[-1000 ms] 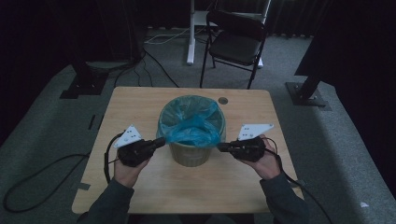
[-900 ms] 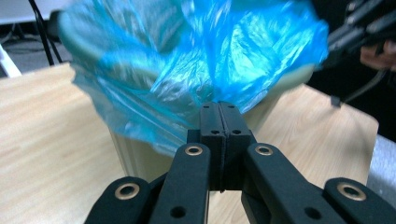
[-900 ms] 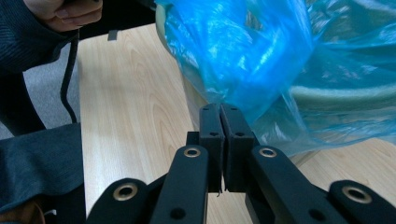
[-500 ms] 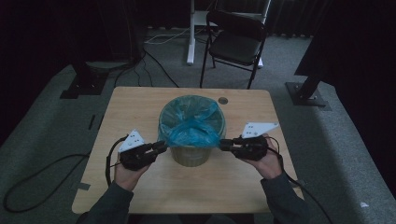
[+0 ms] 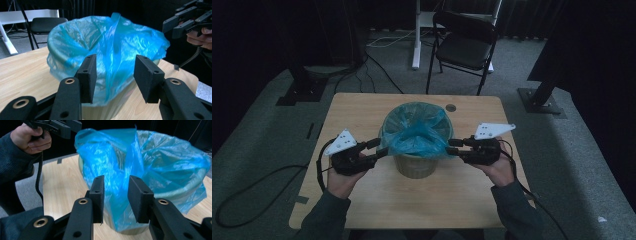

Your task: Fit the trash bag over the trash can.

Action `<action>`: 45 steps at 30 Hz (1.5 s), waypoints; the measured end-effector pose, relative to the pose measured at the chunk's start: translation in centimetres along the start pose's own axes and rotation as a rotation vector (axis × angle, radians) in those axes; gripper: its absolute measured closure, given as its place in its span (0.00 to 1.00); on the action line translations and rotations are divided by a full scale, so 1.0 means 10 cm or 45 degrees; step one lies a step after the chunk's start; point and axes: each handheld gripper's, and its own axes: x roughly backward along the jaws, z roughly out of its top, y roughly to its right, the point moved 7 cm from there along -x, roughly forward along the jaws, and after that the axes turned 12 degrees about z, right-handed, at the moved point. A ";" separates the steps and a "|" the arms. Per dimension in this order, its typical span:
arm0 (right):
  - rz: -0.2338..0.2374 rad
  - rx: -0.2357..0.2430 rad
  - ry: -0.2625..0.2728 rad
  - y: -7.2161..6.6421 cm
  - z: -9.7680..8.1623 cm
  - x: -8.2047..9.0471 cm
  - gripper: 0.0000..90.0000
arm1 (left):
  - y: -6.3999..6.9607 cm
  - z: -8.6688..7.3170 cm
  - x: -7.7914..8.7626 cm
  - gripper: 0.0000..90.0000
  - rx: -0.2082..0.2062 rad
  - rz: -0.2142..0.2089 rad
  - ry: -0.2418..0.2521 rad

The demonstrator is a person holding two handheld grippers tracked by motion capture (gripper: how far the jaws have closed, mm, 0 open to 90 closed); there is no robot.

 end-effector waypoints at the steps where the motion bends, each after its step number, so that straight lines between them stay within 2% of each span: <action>1: 0.002 0.001 0.003 0.01 0.02 0.00 0.73 | 0.00 0.02 -0.01 0.58 0.000 -0.002 0.002; 9: -0.026 -0.047 0.013 0.13 0.13 -0.10 0.73 | 0.06 0.14 -0.16 0.56 0.003 -0.038 -0.013; 11: -0.029 -0.064 0.012 0.17 0.15 -0.14 0.73 | 0.09 0.16 -0.25 0.54 0.019 -0.055 -0.051; 14: -0.030 -0.101 -0.021 0.22 0.16 -0.20 0.71 | 0.13 0.13 -0.34 0.56 0.020 -0.045 -0.105; 15: -0.030 -0.101 -0.021 0.22 0.16 -0.20 0.71 | 0.13 0.13 -0.34 0.60 0.020 -0.045 -0.105; 16: -0.019 -0.128 -0.043 0.25 0.14 -0.24 0.79 | 0.14 0.10 -0.38 0.69 0.017 -0.043 -0.142; 17: -0.019 -0.128 -0.043 0.25 0.14 -0.24 0.79 | 0.14 0.10 -0.38 0.75 0.017 -0.043 -0.142; 18: -0.019 -0.134 -0.056 0.25 0.12 -0.26 0.89 | 0.17 0.07 -0.39 0.83 0.007 -0.053 -0.151; 19: -0.019 -0.134 -0.056 0.25 0.12 -0.26 0.89 | 0.17 0.07 -0.39 0.87 0.007 -0.053 -0.151; 20: -0.019 -0.122 -0.065 0.22 0.11 -0.26 0.95 | 0.20 0.05 -0.37 0.91 -0.004 -0.061 -0.145; 23: -0.008 -0.105 -0.063 0.18 0.11 -0.26 0.98 | 0.21 0.03 -0.34 0.97 -0.001 -0.067 -0.137; 28: 0.019 -0.062 -0.076 0.03 0.08 -0.23 0.99 | 0.22 -0.04 -0.21 0.98 0.011 -0.071 -0.100; 33: 0.054 -0.057 -0.071 -0.06 0.01 -0.22 0.99 | 0.23 -0.15 -0.12 0.98 0.008 -0.083 -0.090; 34: 0.062 -0.055 -0.080 -0.08 -0.03 -0.22 0.99 | 0.25 -0.22 -0.12 0.98 -0.016 -0.092 -0.104; 37: 0.075 -0.053 -0.093 -0.11 -0.08 -0.23 0.99 | 0.27 -0.29 -0.13 0.98 -0.035 -0.104 -0.115; 45: 0.100 -0.068 -0.126 -0.13 -0.22 -0.27 0.99 | 0.26 -0.50 -0.29 0.98 -0.042 -0.094 -0.203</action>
